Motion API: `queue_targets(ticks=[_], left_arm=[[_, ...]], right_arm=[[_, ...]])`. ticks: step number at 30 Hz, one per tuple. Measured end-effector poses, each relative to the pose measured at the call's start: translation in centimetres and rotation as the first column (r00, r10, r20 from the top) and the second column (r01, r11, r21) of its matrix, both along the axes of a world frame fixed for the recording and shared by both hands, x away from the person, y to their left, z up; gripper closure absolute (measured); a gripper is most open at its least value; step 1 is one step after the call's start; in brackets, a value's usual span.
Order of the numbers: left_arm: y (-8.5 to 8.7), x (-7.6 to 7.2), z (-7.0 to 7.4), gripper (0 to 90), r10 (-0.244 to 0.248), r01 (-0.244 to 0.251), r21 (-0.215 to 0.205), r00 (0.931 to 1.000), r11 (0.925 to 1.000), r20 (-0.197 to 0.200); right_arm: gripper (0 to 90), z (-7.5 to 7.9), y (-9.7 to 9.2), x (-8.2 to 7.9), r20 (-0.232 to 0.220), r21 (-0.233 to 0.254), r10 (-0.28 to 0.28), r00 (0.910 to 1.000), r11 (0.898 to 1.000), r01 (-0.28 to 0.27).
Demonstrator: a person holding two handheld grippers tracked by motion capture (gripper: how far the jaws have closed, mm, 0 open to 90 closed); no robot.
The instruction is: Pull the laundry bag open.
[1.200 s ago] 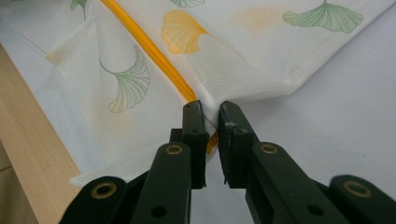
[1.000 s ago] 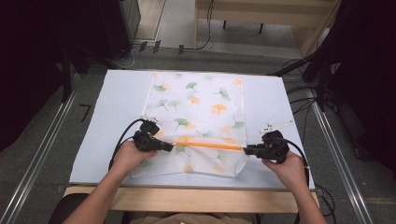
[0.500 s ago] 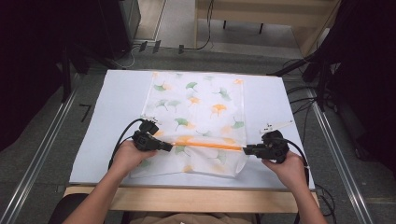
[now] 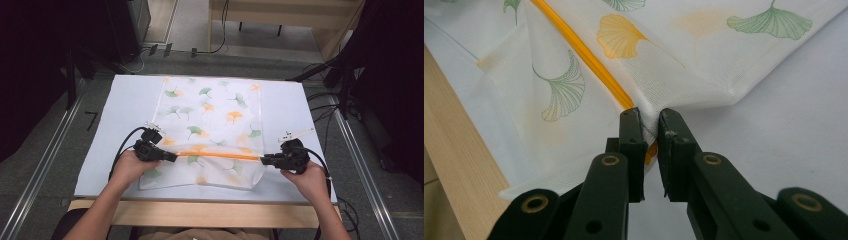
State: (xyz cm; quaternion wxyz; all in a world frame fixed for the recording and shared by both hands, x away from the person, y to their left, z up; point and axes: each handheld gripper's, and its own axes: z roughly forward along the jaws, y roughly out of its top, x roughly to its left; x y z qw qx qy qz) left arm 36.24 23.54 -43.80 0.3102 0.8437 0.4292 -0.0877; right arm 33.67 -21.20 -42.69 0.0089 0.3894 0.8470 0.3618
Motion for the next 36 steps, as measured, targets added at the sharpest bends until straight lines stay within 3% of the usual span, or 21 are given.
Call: queue_targets(ticks=[5,29,36], left_arm=[[1.1,-0.2,0.2,90.0,0.020,-0.020,-0.012,0.9998,0.9997,0.000],[1.5,-0.1,0.3,90.0,0.033,-0.033,-0.022,0.9995,0.9992,-0.006],[2.2,-0.2,0.4,90.0,0.043,-0.043,-0.005,0.9991,0.9990,-0.002]], right_arm=[[83.9,0.0,0.2,0.1,-0.002,-0.003,0.001,1.0000,1.000,-0.001],[83.8,-0.1,0.2,0.2,-0.004,-0.005,0.004,1.0000,1.000,-0.004],[83.8,-0.1,0.2,0.2,-0.005,-0.003,0.005,1.0000,1.000,-0.005]])
